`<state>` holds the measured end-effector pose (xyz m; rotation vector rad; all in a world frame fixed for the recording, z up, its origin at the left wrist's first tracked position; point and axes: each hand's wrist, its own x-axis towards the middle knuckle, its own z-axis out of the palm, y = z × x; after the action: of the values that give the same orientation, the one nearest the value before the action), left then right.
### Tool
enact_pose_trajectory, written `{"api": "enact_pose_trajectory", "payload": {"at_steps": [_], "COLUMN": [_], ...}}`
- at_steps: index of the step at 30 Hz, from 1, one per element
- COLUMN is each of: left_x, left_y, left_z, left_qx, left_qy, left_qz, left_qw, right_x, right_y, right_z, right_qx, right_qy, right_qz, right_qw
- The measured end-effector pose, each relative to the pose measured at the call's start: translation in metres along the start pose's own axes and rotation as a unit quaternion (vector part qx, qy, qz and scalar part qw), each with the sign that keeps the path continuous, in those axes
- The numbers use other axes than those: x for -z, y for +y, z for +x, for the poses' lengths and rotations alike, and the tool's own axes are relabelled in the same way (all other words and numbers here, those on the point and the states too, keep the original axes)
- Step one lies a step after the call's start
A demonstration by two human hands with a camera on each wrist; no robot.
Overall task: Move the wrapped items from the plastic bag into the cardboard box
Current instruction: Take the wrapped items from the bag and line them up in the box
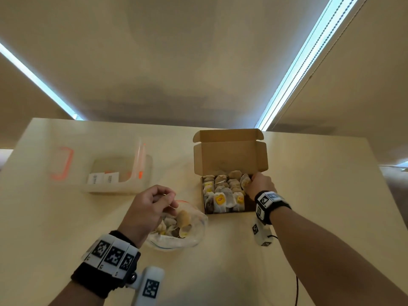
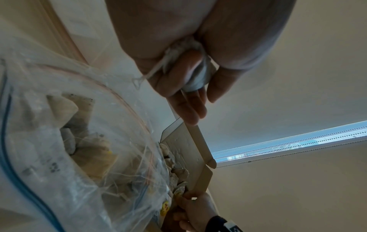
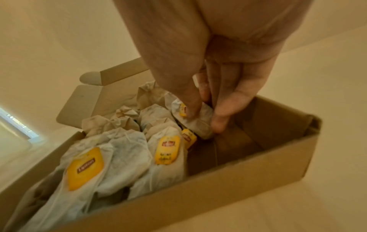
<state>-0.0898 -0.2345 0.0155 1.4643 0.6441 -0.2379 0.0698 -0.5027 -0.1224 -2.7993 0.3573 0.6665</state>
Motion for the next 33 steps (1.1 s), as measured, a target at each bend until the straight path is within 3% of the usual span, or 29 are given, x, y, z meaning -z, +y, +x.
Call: {"api": "enact_pose_trajectory", "payload": {"at_steps": [6, 9, 11, 13, 15, 16, 17, 18, 19, 21, 22, 23, 26, 29, 33], "left_x": [0.003, 0.005, 0.004, 0.001, -0.001, -0.002, -0.002, -0.003, -0.003, -0.001, 0.000, 0.001, -0.003, -0.005, 0.003], "left_y": [0.001, 0.006, 0.013, 0.021, 0.029, 0.033, 0.037, 0.040, 0.042, 0.043, 0.042, 0.041, 0.035, 0.031, 0.023], "left_z": [0.000, -0.004, -0.008, -0.013, -0.018, -0.020, -0.023, -0.025, -0.026, -0.026, -0.026, -0.027, -0.030, -0.029, -0.021], "left_qx": [0.029, 0.077, 0.105, 0.105, 0.086, 0.077, 0.071, 0.067, 0.064, 0.047, 0.038, 0.032, 0.046, 0.047, -0.003], "left_qy": [-0.008, -0.044, -0.090, -0.145, -0.190, -0.205, -0.211, -0.203, -0.179, -0.108, -0.080, -0.064, -0.088, -0.111, -0.089], "left_qz": [-0.048, -0.143, -0.209, -0.259, -0.295, -0.309, -0.319, -0.325, -0.324, -0.316, -0.314, -0.313, -0.303, -0.265, -0.079], "left_qw": [0.998, 0.986, 0.968, 0.949, 0.932, 0.926, 0.921, 0.921, 0.927, 0.941, 0.945, 0.947, 0.948, 0.957, 0.993], "right_x": [0.028, 0.046, 0.055, 0.058, 0.053, 0.050, 0.049, 0.050, 0.052, 0.056, 0.057, 0.058, 0.052, 0.043, 0.051], "right_y": [-0.002, -0.012, -0.032, -0.055, -0.077, -0.083, -0.088, -0.092, -0.094, -0.092, -0.091, -0.092, -0.105, -0.110, -0.103], "right_z": [-0.029, -0.062, -0.095, -0.128, -0.154, -0.163, -0.169, -0.175, -0.181, -0.190, -0.196, -0.203, -0.223, -0.218, -0.206], "right_qx": [0.026, 0.138, 0.240, 0.307, 0.328, 0.330, 0.323, 0.312, 0.305, 0.307, 0.319, 0.337, 0.350, 0.302, 0.249], "right_qy": [0.034, 0.083, 0.031, -0.177, -0.413, -0.473, -0.493, -0.473, -0.412, -0.205, -0.102, -0.038, -0.036, -0.037, -0.108], "right_qz": [0.065, 0.157, 0.227, 0.292, 0.380, 0.421, 0.452, 0.470, 0.476, 0.452, 0.440, 0.431, 0.357, 0.333, 0.367], "right_qw": [0.997, 0.974, 0.943, 0.888, 0.760, 0.700, 0.670, 0.677, 0.714, 0.812, 0.833, 0.836, 0.865, 0.892, 0.890]}}
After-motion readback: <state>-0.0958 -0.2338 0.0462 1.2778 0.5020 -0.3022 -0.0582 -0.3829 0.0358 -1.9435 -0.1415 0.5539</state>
